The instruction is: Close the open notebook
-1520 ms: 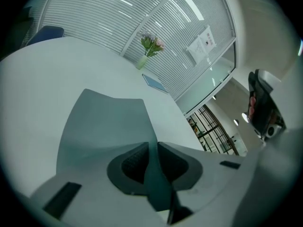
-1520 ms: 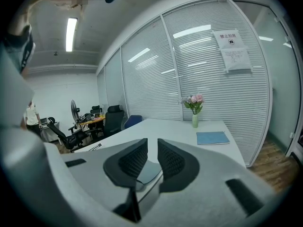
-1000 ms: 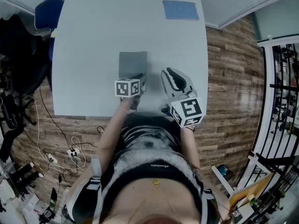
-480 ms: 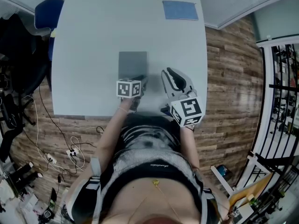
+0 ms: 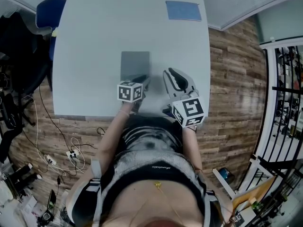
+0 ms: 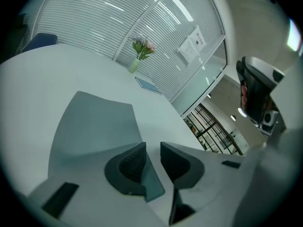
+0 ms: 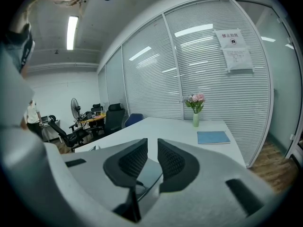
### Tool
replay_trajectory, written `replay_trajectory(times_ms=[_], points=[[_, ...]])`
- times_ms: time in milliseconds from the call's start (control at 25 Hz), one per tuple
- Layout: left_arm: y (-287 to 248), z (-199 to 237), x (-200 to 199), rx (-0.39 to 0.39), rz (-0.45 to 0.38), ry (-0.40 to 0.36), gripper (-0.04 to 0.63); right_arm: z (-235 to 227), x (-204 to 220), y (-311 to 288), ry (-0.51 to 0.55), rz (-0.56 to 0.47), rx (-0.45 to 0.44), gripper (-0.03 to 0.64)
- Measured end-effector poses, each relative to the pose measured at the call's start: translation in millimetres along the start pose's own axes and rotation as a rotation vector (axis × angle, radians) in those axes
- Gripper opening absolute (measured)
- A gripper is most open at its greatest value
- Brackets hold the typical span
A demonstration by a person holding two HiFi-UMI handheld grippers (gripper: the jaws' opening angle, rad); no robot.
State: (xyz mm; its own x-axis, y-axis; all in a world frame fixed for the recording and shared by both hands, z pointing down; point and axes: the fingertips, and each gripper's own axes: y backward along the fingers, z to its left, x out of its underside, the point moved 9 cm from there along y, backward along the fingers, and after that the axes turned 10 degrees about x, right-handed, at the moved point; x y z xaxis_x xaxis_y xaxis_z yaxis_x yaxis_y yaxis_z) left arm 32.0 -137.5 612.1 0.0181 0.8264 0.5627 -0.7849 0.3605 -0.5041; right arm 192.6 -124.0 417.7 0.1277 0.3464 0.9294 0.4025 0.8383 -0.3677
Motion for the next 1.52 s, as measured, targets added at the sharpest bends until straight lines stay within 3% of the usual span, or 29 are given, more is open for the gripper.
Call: replay_trajectory(times_ms=[400, 760, 1520], points=[[29.4, -19.4, -27.8, -0.013, -0.091, -0.076, 0.056, 7.6, 0.5, -7.3, 0.006, 0.007, -0.032, 0.067], [57.9, -40.3, -49.8, 0.026, -0.182, -0.136, 0.024, 21.3, -0.5, -16.9, 0.019, 0.011, -0.070, 0.055], [106.9, -86.6, -79.6, 0.060, -0.350, -0.264, 0.017, 42.3, -2.8, -20.7, 0.031, 0.010, -0.119, 0.035]])
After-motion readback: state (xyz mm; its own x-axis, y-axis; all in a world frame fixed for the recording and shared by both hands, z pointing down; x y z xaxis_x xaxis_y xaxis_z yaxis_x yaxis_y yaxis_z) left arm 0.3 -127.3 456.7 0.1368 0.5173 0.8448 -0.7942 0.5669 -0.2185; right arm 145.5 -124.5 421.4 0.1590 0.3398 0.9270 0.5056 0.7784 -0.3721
